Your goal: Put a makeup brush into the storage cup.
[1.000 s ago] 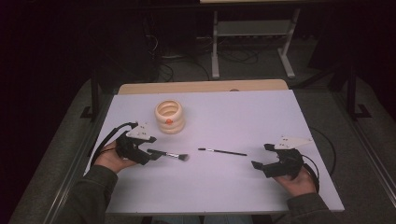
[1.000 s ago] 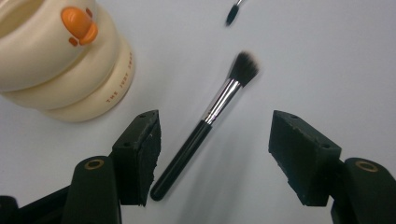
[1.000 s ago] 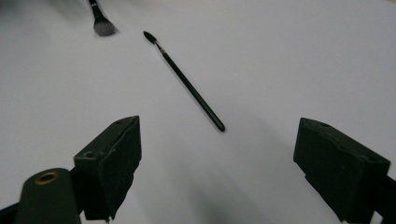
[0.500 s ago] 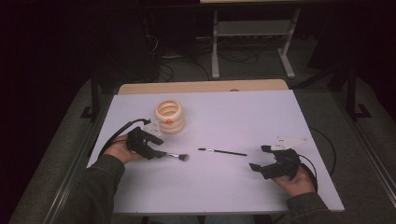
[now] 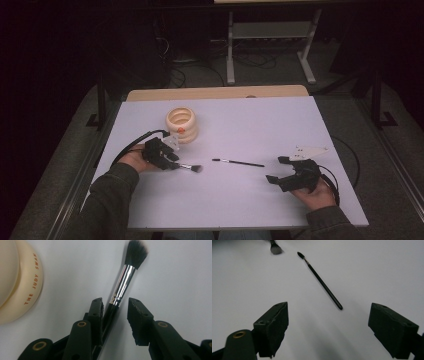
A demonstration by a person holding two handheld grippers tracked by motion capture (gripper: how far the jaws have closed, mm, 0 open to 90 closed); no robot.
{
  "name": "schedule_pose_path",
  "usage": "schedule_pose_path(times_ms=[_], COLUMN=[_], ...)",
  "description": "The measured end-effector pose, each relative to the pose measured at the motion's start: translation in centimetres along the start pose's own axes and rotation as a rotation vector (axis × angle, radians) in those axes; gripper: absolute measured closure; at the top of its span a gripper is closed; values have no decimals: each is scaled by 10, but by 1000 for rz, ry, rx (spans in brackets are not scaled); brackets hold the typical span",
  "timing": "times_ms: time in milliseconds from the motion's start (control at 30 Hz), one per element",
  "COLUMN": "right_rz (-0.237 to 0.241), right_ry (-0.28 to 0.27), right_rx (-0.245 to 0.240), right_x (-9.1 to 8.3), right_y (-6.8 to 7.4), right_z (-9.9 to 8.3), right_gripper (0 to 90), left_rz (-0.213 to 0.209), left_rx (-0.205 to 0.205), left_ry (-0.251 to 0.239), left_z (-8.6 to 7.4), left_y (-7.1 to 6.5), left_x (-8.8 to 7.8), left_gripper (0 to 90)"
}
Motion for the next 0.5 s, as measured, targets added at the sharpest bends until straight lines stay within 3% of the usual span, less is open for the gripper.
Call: schedule_pose_path(times_ms=[233,500], right_rz=[-6,-7], right_ry=[-8,-17], right_rx=[-8,-9], right_x=[-1,-1], right_y=[1,0], right_z=[1,0], right_gripper=[157,157], left_rz=[-20,-37], left_rx=[29,47], left_ry=[43,43], left_z=[-1,-1], left_y=[-2,-1], left_x=[8,9], left_gripper=[682,785])
Point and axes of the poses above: each handheld gripper's, and its own axes: x roughly forward along the jaws, z roughly out of its top, y roughly to its left, the point moved 1 cm from there along x, roughly forward along the jaws, and after that the axes turned 9 degrees about z, right-handed, at the moved point
